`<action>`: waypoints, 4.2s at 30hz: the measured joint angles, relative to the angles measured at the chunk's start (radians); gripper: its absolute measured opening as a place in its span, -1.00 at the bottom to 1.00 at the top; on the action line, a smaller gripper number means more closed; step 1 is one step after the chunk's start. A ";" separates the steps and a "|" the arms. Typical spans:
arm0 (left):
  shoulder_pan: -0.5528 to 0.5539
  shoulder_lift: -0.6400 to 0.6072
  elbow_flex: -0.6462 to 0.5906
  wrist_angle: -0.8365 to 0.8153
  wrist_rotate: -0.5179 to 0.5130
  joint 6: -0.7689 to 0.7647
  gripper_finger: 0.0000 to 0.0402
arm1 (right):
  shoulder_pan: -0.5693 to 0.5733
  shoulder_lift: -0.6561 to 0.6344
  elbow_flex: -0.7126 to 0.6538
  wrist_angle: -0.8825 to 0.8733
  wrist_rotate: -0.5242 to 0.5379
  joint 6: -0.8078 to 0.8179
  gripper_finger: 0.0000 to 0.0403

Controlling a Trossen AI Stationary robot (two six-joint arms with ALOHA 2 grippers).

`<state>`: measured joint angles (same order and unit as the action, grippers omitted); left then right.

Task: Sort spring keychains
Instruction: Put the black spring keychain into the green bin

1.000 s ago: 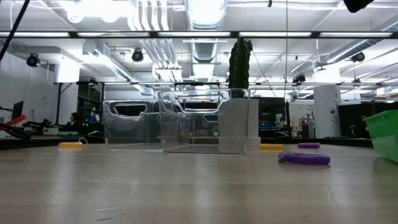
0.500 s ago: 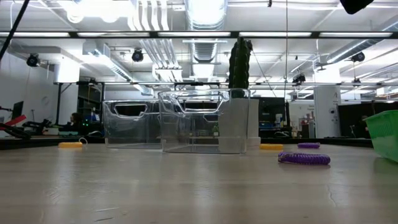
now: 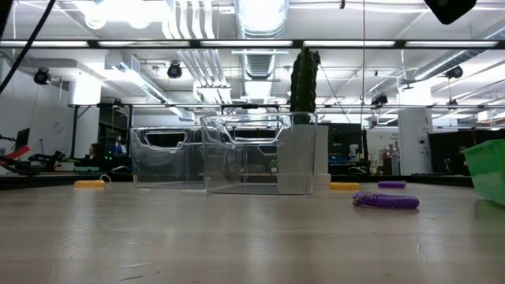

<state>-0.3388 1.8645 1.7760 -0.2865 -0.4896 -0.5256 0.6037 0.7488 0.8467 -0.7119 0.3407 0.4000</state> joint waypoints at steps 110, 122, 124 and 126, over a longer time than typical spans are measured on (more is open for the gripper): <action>0.114 0.002 -0.014 -0.029 -0.004 0.343 -0.48 | -0.146 0.240 0.000 0.402 0.202 0.042 -0.91; 0.116 -0.020 -0.014 -0.113 -0.179 0.343 -0.24 | -0.146 0.232 0.000 0.312 0.203 0.094 -0.91; 0.115 -0.040 -0.014 -0.145 -0.206 0.325 -0.24 | -0.146 0.225 0.000 0.274 0.202 0.125 -0.91; 0.113 -0.065 -0.014 -0.181 -0.220 0.312 -0.24 | -0.145 0.215 0.000 0.263 0.190 0.146 -0.91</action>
<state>-0.2260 1.7991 1.7622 -0.4673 -0.7095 -0.2135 0.4583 0.9642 0.8467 -0.4492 0.5310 0.5461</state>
